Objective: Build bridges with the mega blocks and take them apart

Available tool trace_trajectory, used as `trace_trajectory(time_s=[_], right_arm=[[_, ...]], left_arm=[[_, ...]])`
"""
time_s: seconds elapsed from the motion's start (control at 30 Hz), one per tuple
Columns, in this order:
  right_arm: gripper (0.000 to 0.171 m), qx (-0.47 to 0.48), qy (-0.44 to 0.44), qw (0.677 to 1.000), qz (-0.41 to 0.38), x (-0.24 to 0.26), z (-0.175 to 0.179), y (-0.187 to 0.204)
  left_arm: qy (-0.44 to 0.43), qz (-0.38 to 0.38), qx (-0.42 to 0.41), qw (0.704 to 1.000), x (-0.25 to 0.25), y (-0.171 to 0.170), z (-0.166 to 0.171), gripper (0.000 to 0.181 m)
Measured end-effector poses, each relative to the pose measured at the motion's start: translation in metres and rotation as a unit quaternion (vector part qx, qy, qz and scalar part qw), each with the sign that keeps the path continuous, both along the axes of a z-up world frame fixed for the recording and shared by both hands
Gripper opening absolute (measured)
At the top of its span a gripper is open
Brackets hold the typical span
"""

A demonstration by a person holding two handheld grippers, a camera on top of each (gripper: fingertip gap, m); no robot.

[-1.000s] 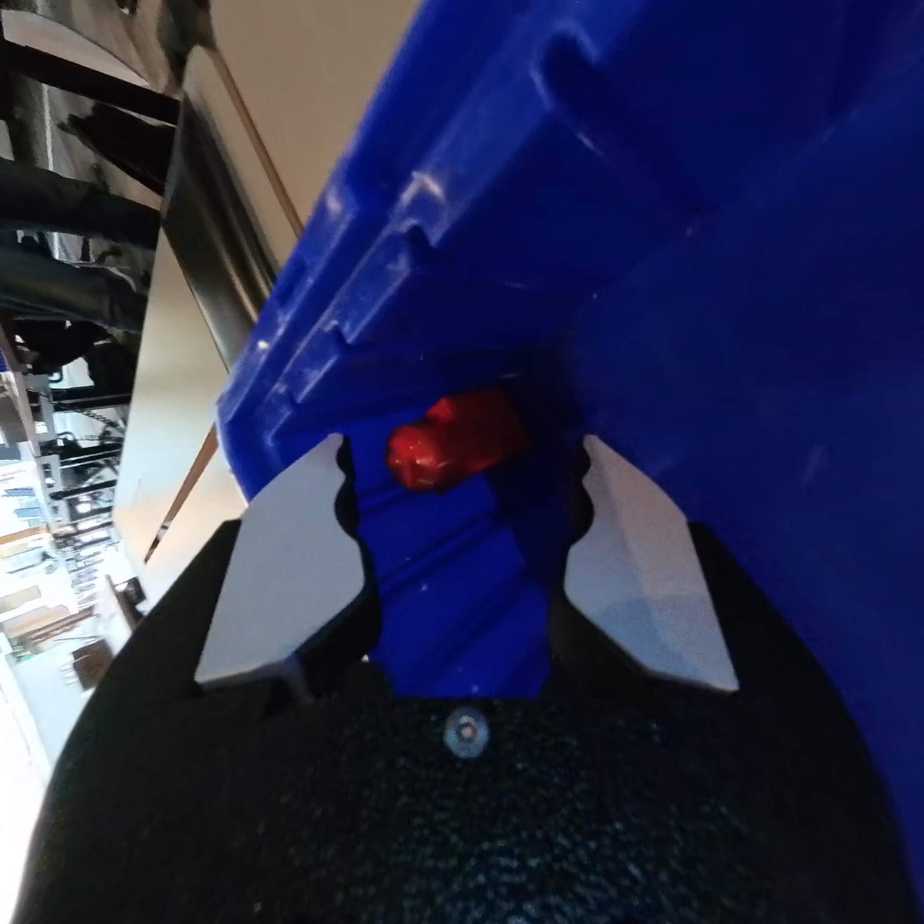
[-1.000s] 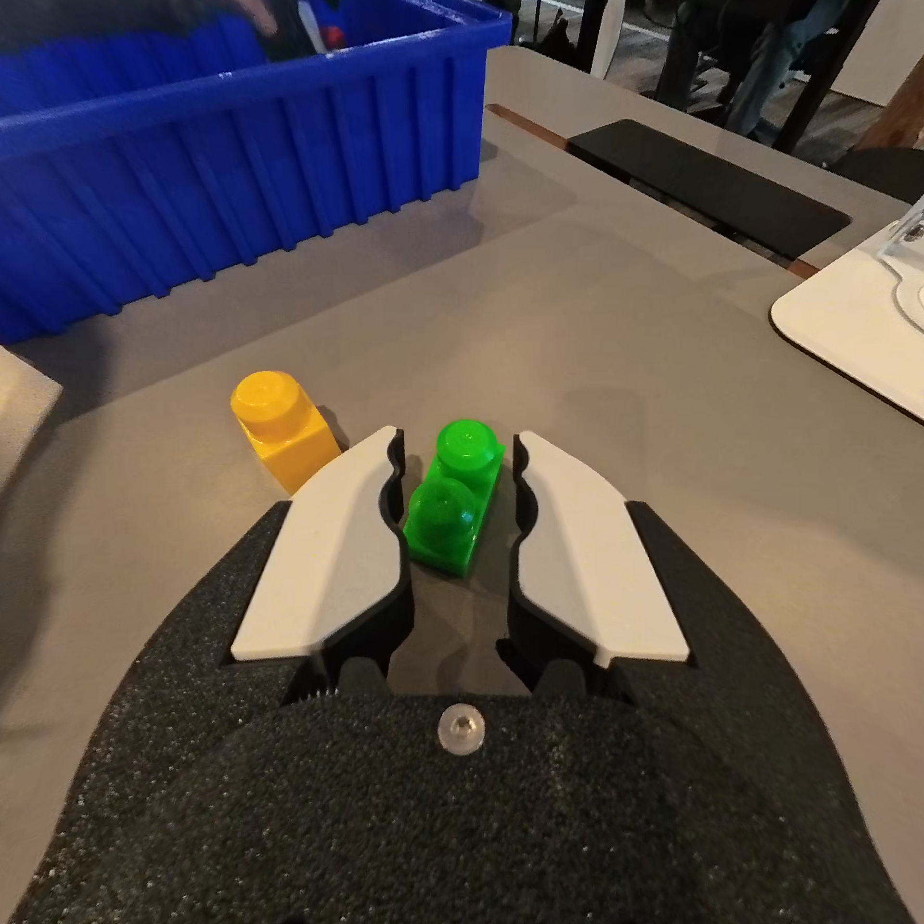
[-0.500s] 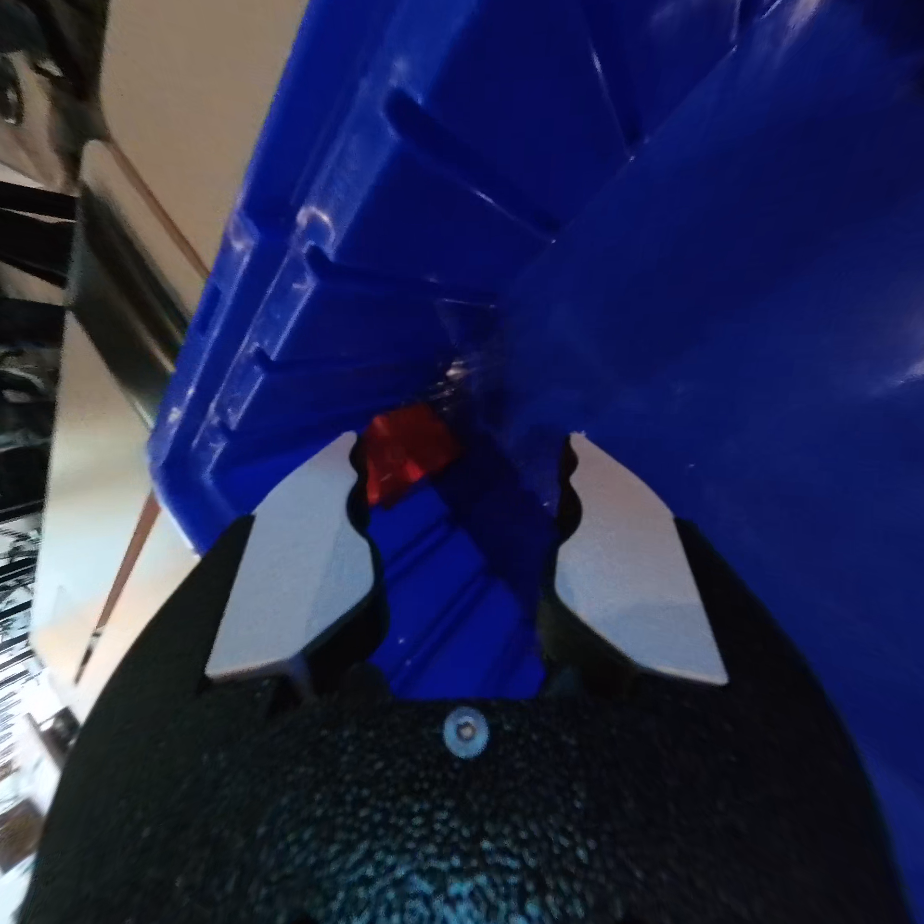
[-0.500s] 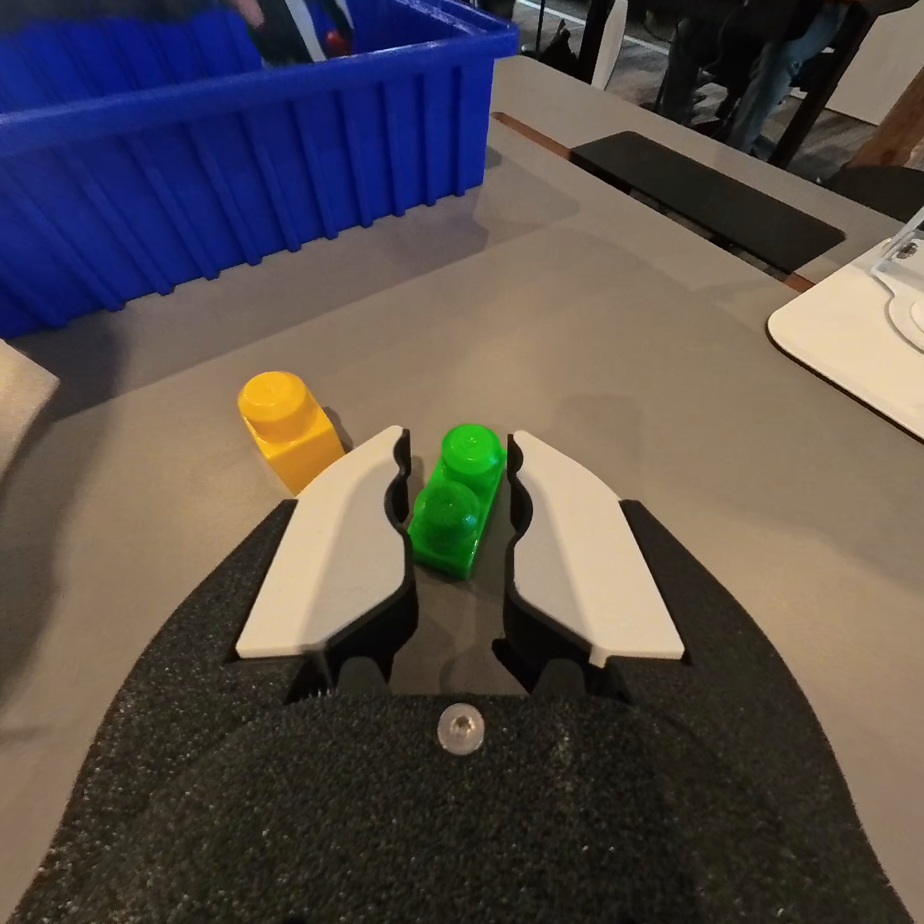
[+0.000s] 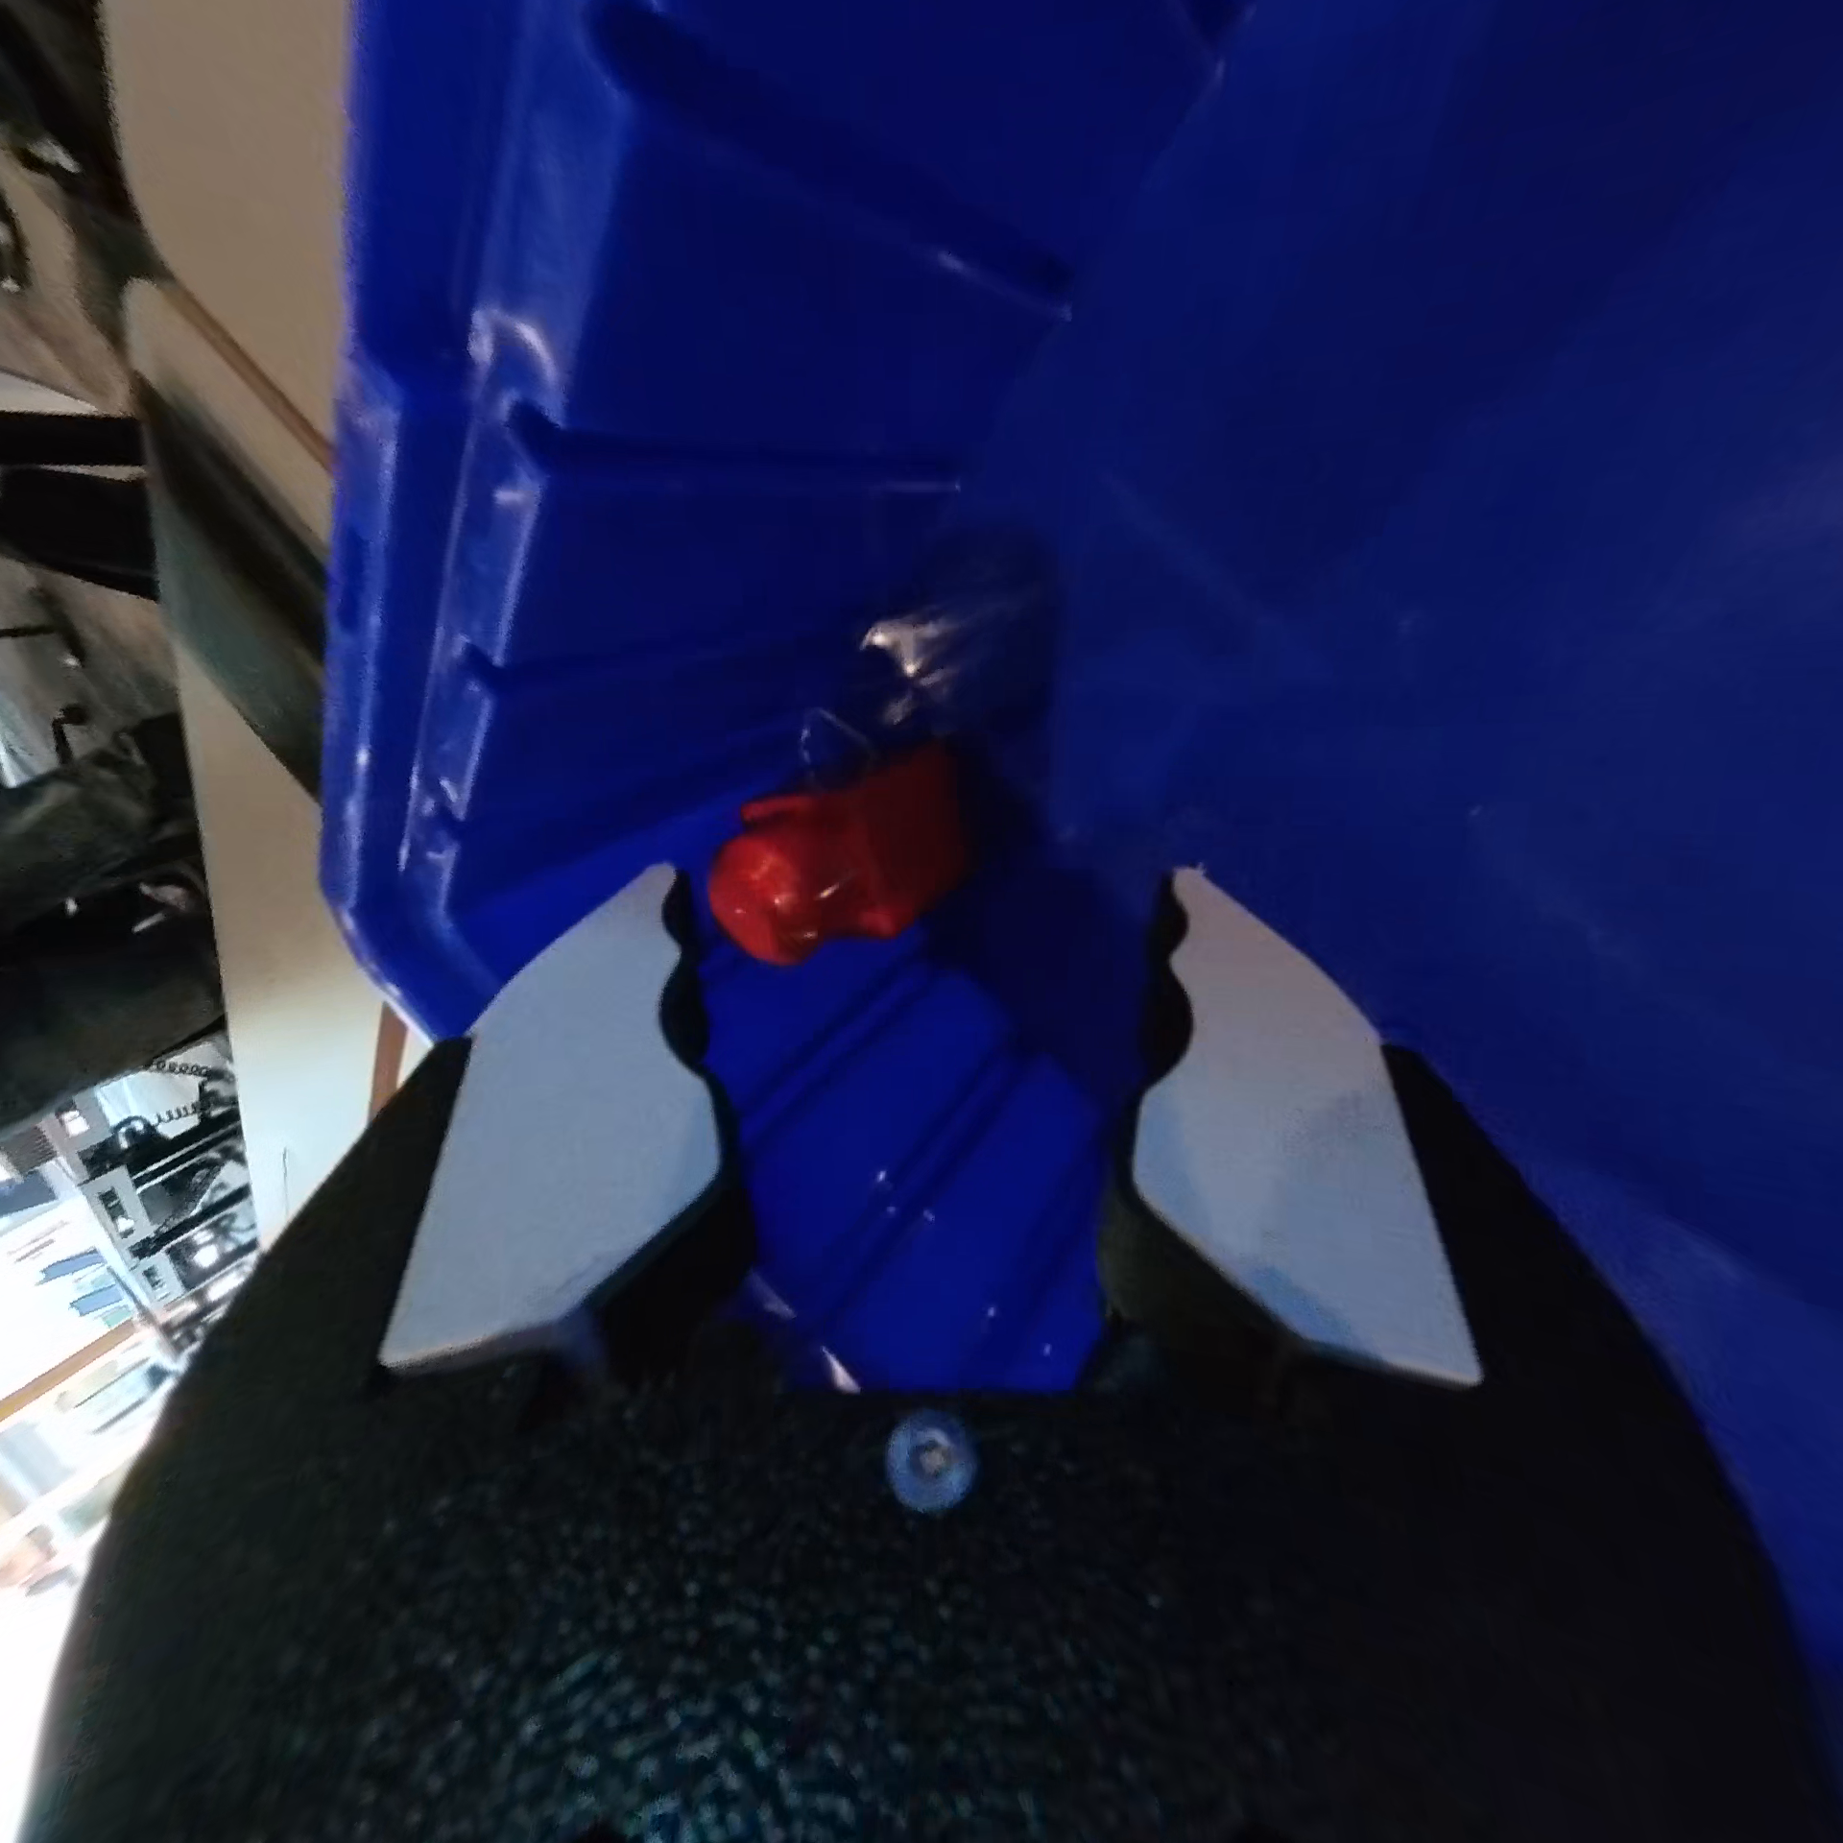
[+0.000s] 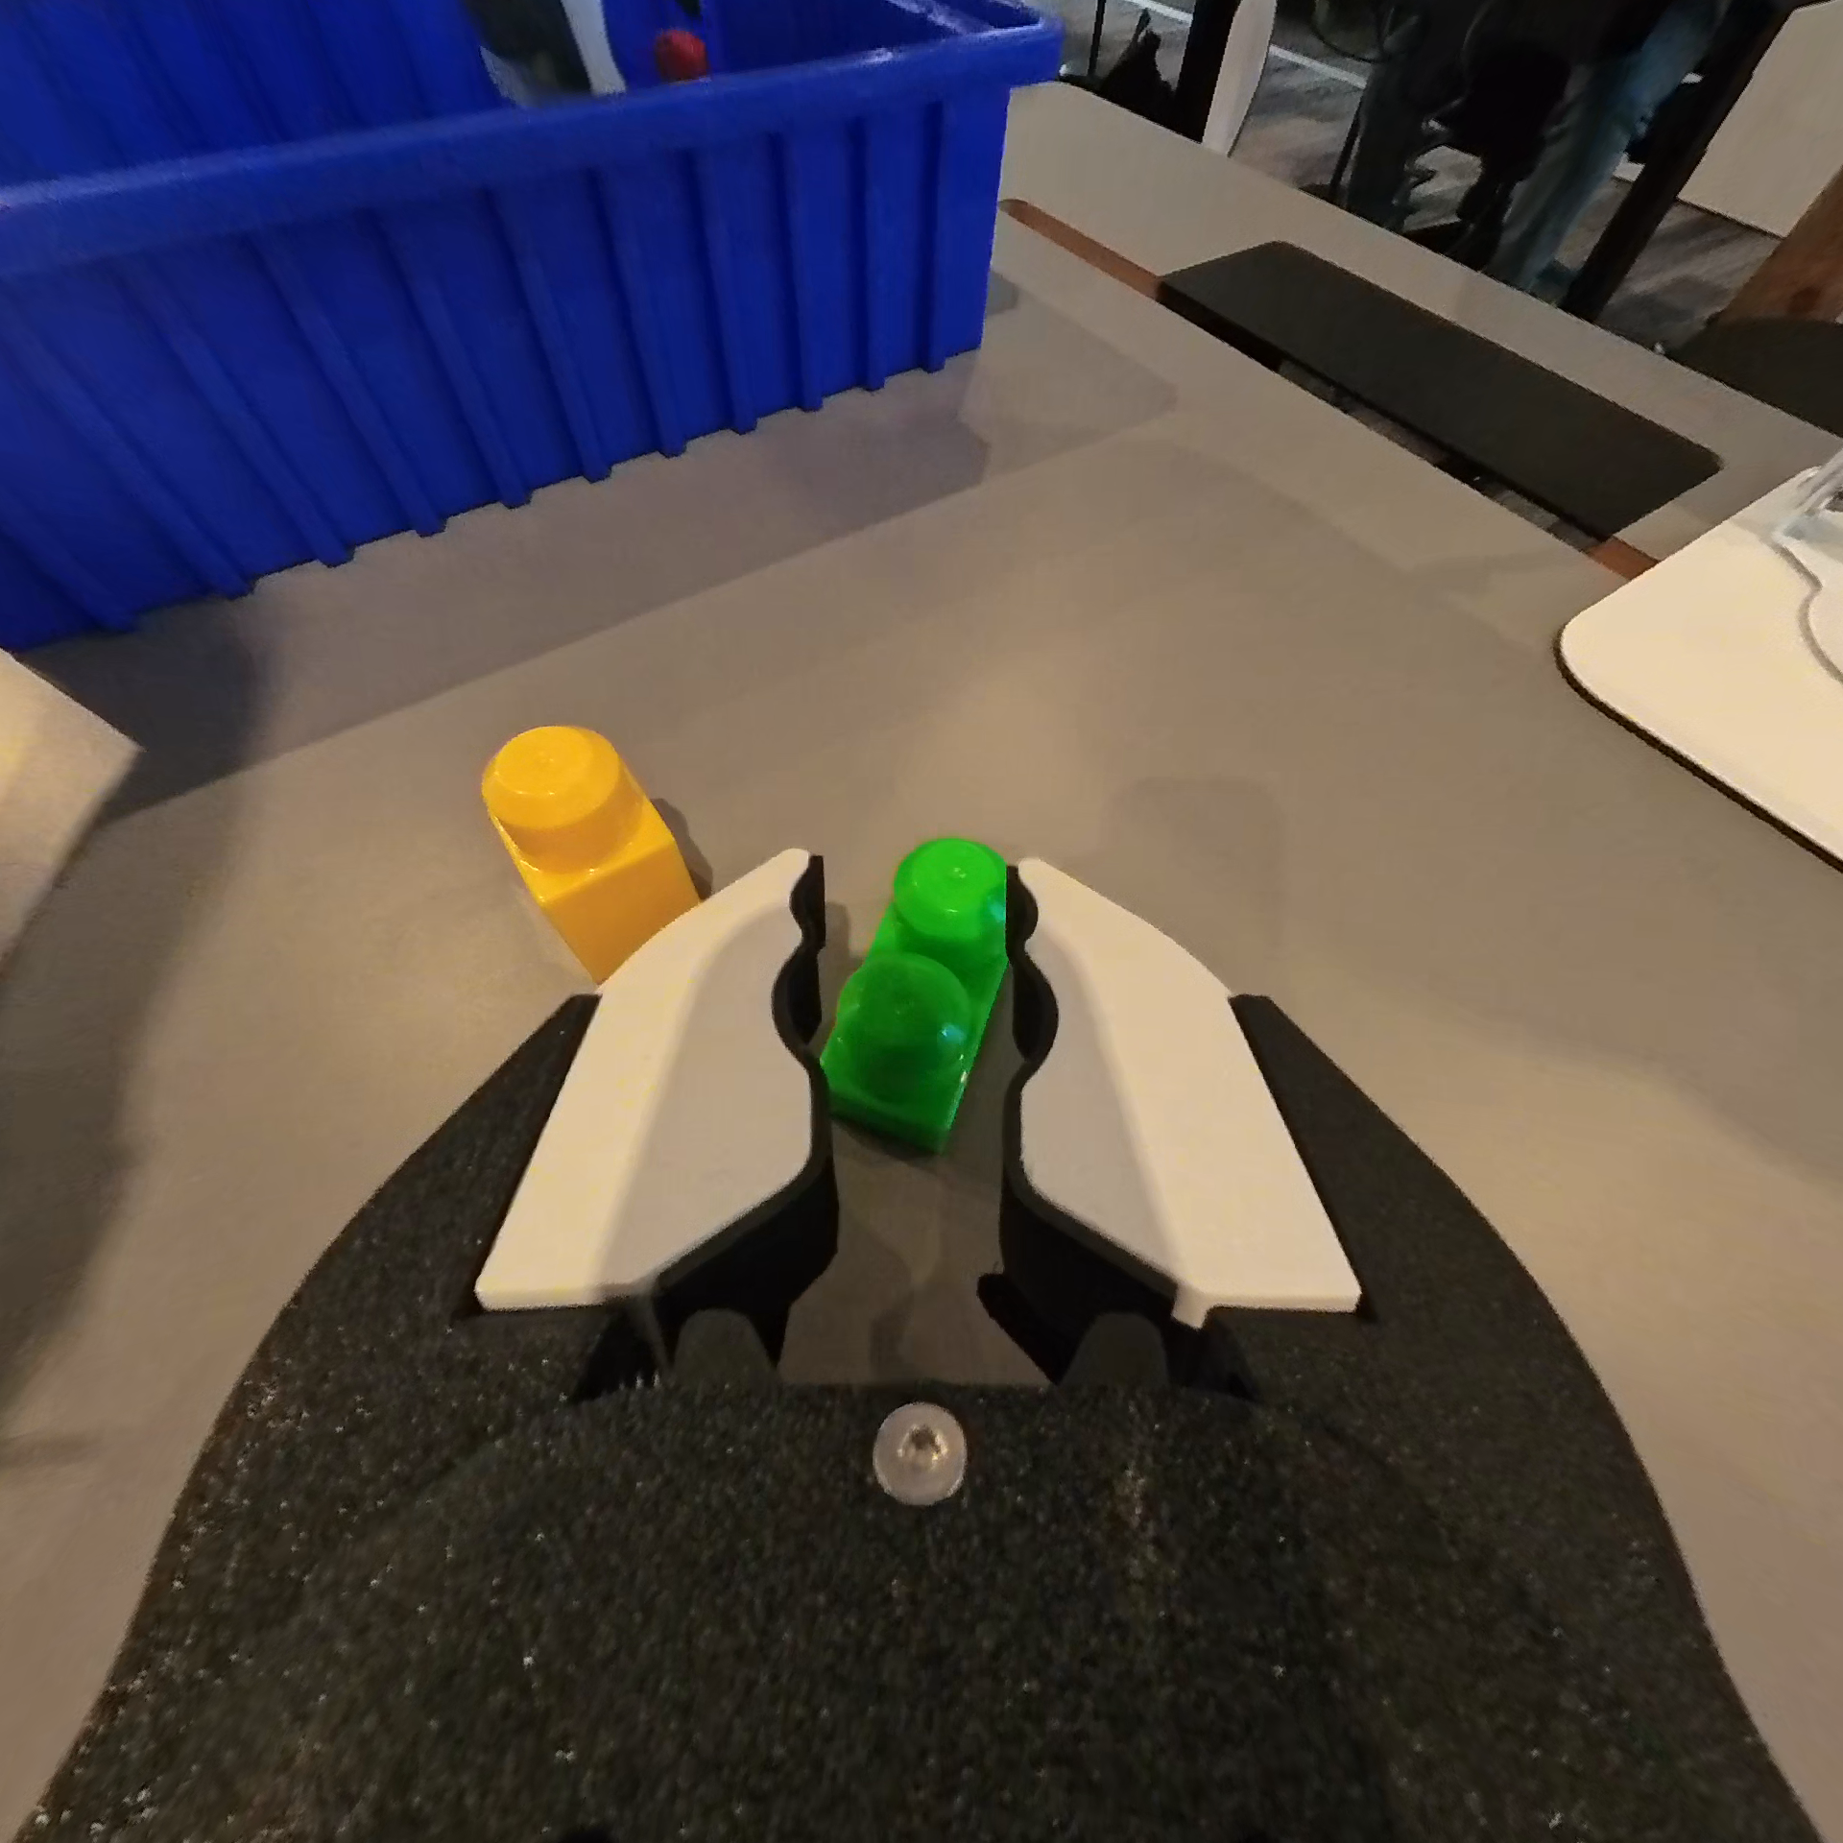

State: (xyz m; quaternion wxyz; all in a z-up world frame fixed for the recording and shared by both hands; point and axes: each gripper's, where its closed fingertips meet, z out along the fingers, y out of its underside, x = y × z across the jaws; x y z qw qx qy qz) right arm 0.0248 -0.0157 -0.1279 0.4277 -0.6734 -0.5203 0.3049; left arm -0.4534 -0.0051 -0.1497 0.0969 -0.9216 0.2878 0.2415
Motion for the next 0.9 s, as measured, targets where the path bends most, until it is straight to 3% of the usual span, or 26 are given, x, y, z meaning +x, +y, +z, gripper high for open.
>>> trace_trajectory(time_s=[0.3, 0.47, 0.73, 0.9], right_arm=[[0.033, 0.003, -0.006, 1.000, 0.000, 0.000, -0.002, 0.001], [0.032, 0.000, -0.005, 1.000, 0.003, 0.000, -0.002, -0.001], [0.030, 0.008, -0.015, 1.000, 0.006, -0.001, -0.004, -0.002], [0.030, 0.008, -0.016, 1.000, 0.001, 0.000, -0.005, 0.000]], left_arm=[[0.029, 0.005, -0.082, 0.996, -0.007, -0.004, -0.007, 0.087], [-0.077, -0.008, -0.055, 0.995, 0.023, -0.004, 0.002, 0.074], [-0.015, 0.005, -0.050, 0.999, 0.004, 0.000, -0.004, 0.074], [-0.038, 0.079, -0.084, 0.993, 0.005, -0.004, -0.019, 0.063]])
